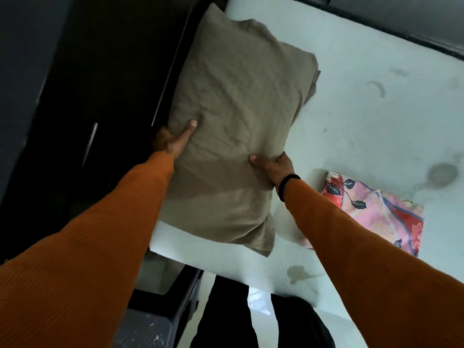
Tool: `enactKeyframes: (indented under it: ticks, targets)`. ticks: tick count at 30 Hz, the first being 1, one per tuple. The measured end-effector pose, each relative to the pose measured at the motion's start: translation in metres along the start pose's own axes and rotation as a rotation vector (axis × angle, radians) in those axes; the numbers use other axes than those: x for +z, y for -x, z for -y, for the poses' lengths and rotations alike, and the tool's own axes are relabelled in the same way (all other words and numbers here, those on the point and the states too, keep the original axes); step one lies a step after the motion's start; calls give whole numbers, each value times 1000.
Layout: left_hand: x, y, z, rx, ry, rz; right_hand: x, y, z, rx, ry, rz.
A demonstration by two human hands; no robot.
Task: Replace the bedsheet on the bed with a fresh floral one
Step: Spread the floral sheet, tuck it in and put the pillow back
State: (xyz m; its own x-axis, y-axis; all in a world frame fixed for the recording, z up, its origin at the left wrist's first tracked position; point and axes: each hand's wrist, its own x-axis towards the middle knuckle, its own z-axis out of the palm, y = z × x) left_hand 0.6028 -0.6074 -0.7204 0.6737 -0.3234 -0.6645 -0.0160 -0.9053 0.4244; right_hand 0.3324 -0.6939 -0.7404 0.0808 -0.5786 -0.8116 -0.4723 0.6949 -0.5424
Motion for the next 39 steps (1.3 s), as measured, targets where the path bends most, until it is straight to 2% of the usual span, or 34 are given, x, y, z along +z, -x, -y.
enactKeyframes:
  ticks: [2,11,17,25,32,39]
  targets:
    - [-12,12,-11,5,127,25,-7,10,9,-53,-21,-9]
    - [-46,127,-46,58,275,36,-85,115,50,-282,-126,-131]
    - [-26,229,-76,145,294,123,-165,194,35,-359,-285,-215]
    - [47,360,-133,313,250,309,-316,279,-24,-467,-373,-369]
    - [149,514,-156,347,198,627,-473,350,-125,-558,-474,-490]
    - [273,666,-163,408,219,738,-633,415,-210,-609,-495,-630]
